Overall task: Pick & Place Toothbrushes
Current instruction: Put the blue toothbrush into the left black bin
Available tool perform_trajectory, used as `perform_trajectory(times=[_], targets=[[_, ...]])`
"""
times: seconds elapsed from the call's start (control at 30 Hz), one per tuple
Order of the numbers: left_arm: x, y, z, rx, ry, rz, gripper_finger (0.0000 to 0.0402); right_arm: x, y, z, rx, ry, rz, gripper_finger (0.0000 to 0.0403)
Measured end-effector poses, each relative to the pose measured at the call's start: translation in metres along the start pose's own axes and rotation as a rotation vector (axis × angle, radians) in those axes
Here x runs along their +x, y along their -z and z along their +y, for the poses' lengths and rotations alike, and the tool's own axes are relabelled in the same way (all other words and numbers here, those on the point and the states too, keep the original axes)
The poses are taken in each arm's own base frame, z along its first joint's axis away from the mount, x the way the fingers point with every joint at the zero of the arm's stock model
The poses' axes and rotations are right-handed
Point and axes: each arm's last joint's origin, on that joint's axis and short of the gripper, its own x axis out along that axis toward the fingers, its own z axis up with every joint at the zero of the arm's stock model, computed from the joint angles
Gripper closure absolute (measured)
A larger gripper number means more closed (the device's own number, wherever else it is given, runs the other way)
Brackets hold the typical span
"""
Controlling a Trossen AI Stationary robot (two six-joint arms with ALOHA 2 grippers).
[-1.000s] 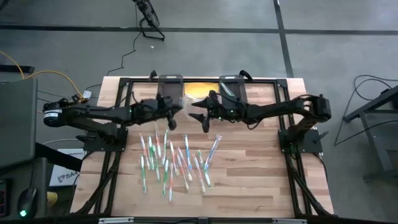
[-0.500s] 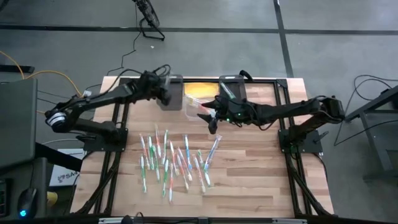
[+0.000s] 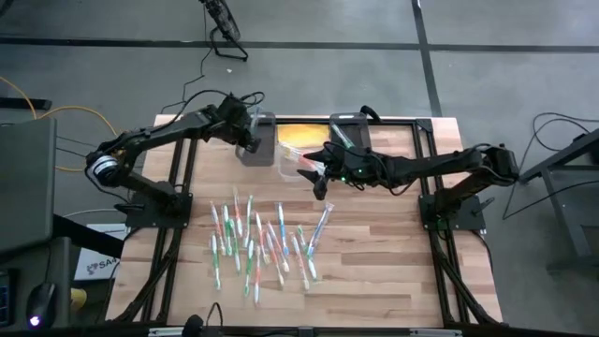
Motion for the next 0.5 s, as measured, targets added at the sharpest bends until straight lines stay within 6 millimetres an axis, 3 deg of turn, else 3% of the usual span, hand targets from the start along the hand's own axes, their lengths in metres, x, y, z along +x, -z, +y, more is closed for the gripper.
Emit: perform_trajectory(times=[0.3,0.5], targets=[[0.014,-0.014,-0.004,-0.026,-0.044,0.146,0.0387,0.000,0.000,0.000,0.000,0.000,0.001,0.0160],[0.021,-0.017,-0.004,-0.020,-0.052,0.176,0.0346,0.000,0.000,0.000,-0.001,0.000,0.001,0.0160]])
